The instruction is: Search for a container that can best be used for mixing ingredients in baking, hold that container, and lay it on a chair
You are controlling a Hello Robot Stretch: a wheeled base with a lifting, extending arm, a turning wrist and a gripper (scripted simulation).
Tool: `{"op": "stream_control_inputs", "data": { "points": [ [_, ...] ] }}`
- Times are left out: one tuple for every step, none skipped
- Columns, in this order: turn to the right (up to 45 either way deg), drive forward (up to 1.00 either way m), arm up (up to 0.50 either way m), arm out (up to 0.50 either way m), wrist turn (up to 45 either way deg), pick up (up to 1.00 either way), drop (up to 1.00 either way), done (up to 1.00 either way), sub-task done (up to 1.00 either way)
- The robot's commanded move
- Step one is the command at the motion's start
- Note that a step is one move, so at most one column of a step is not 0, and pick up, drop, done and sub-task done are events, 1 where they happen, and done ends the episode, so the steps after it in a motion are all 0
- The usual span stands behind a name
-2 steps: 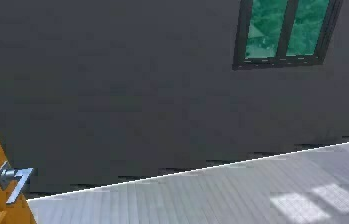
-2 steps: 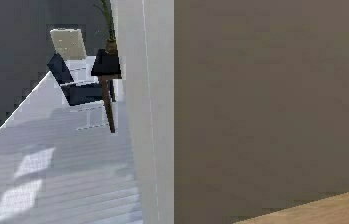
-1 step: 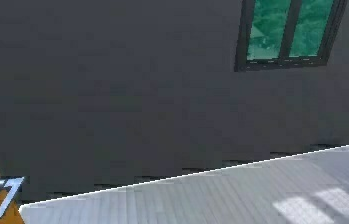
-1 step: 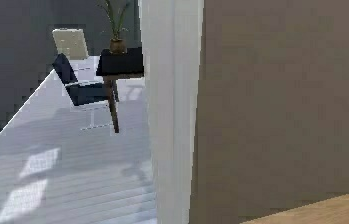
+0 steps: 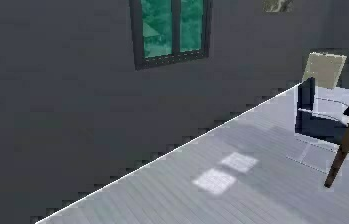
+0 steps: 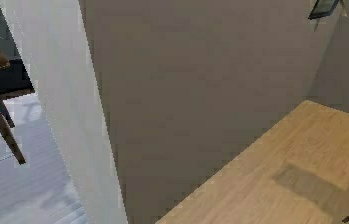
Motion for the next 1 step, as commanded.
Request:
{"op": "stream_control_inputs", "data": {
  "points": [
    [0.0,0.30,0.00,0.00,0.0,0.00,0.00,0.00,0.00]
  ]
}}
